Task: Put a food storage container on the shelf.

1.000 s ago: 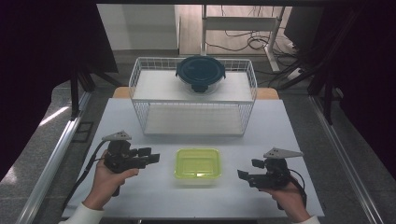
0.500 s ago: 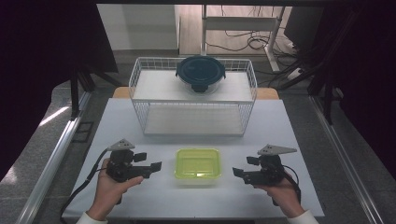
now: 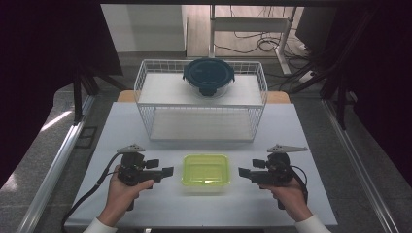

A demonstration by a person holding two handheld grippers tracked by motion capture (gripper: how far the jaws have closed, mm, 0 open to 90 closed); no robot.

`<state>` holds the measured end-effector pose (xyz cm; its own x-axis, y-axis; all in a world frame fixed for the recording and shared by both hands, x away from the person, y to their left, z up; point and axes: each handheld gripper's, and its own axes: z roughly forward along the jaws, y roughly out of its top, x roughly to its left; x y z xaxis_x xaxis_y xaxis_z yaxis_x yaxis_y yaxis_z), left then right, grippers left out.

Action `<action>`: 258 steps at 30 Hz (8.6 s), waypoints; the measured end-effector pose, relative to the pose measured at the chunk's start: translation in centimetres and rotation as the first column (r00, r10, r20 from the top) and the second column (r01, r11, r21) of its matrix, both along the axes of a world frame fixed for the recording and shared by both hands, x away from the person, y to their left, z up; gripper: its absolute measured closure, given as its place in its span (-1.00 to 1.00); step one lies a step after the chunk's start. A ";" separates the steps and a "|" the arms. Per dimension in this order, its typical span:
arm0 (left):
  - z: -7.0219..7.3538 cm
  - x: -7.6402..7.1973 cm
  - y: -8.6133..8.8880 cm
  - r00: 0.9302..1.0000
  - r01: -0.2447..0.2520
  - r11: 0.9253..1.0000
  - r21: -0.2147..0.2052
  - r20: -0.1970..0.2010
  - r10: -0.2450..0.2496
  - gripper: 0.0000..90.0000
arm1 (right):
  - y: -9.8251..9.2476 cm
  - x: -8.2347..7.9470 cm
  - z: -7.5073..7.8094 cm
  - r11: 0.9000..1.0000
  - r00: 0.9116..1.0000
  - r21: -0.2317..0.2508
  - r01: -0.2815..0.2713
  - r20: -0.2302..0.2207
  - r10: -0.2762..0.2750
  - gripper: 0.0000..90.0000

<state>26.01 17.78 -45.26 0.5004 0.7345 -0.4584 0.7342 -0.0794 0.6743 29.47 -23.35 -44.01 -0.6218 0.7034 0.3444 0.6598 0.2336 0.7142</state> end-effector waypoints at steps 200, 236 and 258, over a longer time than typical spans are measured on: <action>11.4 6.8 -0.3 0.994 0.070 0.976 -0.207 0.094 -0.052 0.79 | 5.6 5.4 11.8 0.982 0.986 0.173 -0.078 0.156 0.050 0.72; 20.0 19.7 -0.4 0.998 0.033 0.971 -0.236 0.059 -0.020 0.80 | 5.7 17.0 20.5 0.975 0.993 0.221 -0.005 0.119 -0.022 0.74; 17.1 24.2 -0.5 0.994 -0.063 0.930 -0.362 -0.101 0.028 0.57 | 5.5 23.0 17.6 0.931 0.983 0.333 0.150 -0.148 -0.106 0.55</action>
